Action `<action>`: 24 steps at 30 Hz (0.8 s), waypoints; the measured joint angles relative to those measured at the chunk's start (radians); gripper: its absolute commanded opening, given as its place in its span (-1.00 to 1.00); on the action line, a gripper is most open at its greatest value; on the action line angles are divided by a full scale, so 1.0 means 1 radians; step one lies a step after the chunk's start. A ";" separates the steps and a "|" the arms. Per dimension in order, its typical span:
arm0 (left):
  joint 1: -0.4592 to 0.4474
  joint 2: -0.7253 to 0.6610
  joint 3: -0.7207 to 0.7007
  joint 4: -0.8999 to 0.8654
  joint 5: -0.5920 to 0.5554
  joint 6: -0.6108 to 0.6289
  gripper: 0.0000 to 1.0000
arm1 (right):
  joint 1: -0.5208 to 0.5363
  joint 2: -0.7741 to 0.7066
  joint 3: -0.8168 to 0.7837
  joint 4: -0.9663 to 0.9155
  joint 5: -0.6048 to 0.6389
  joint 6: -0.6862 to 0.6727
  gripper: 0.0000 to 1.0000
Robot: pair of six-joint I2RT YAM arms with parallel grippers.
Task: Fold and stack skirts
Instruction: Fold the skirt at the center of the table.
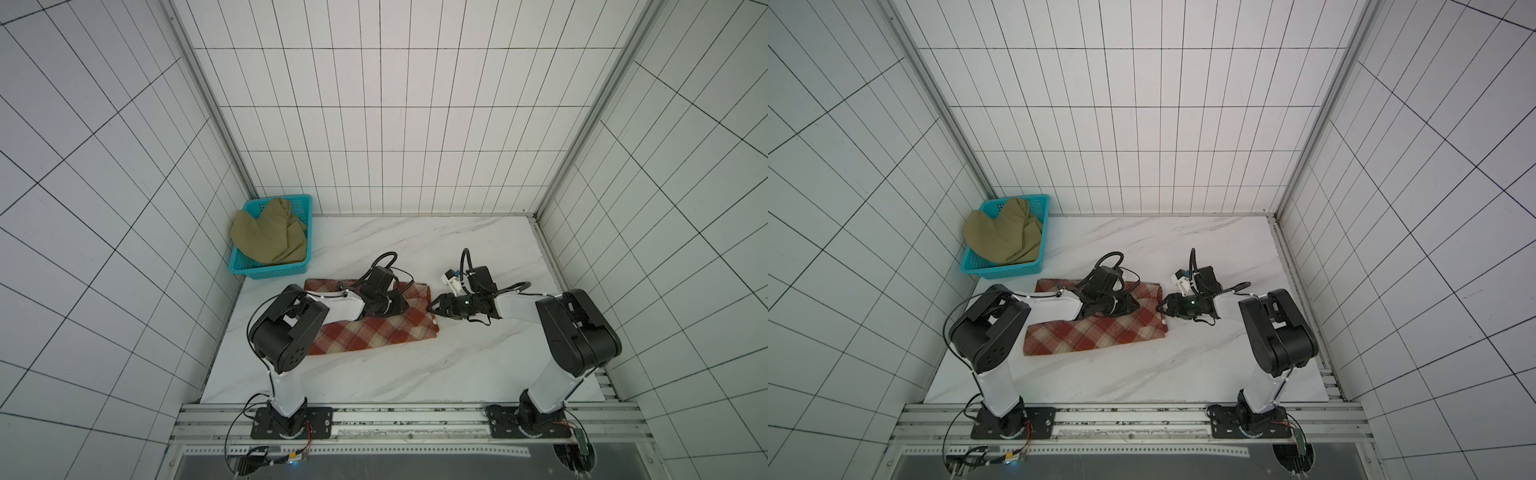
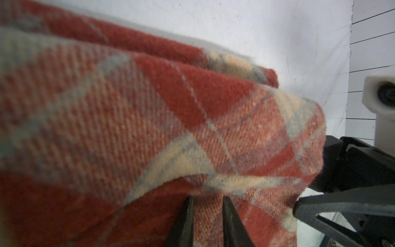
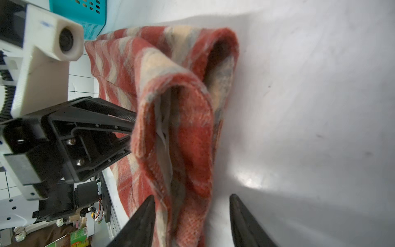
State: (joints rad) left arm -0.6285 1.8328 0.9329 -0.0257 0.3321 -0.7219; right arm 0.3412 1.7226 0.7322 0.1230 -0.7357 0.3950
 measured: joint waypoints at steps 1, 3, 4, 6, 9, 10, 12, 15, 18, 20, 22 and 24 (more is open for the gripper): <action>0.000 0.002 0.001 0.002 0.000 0.000 -0.51 | 0.006 0.002 -0.003 0.012 -0.003 0.005 0.14; 0.000 0.003 0.002 0.004 0.001 0.000 -0.51 | 0.013 0.003 -0.009 0.030 -0.006 0.014 0.14; 0.000 0.004 0.002 0.005 0.001 0.000 -0.51 | 0.017 0.005 -0.011 0.040 -0.009 0.019 0.14; 0.000 0.005 0.002 0.007 0.001 0.000 -0.51 | 0.023 0.013 -0.011 0.055 -0.014 0.024 0.14; 0.000 0.006 0.002 0.007 0.001 0.000 -0.51 | 0.034 0.031 -0.011 0.090 -0.021 0.034 0.14; 0.000 0.007 0.002 0.008 0.001 0.000 -0.51 | 0.039 0.038 -0.011 0.102 -0.026 0.036 0.14; 0.000 0.009 0.005 0.008 0.001 0.000 -0.51 | 0.048 0.048 -0.011 0.127 -0.033 0.046 0.14; 0.000 0.011 0.008 0.008 0.002 0.000 -0.51 | 0.057 0.058 -0.011 0.153 -0.040 0.059 0.13; 0.000 0.012 0.008 0.010 0.002 0.000 -0.52 | 0.061 0.061 -0.011 0.164 -0.040 0.072 0.05; 0.000 0.013 0.008 0.011 0.002 0.000 -0.52 | 0.064 0.063 -0.011 0.168 -0.040 0.081 -0.05; 0.000 0.013 0.008 0.012 0.002 0.000 -0.52 | 0.065 0.070 -0.011 0.170 -0.040 0.087 -0.18; 0.000 0.013 0.008 0.013 0.002 0.000 -0.52 | 0.065 0.076 -0.011 0.172 -0.040 0.095 -0.19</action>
State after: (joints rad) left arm -0.6285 1.8462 0.9405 -0.0132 0.3336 -0.7216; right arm 0.4065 1.7981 0.7216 0.2955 -0.7761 0.4904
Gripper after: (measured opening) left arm 0.238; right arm 0.411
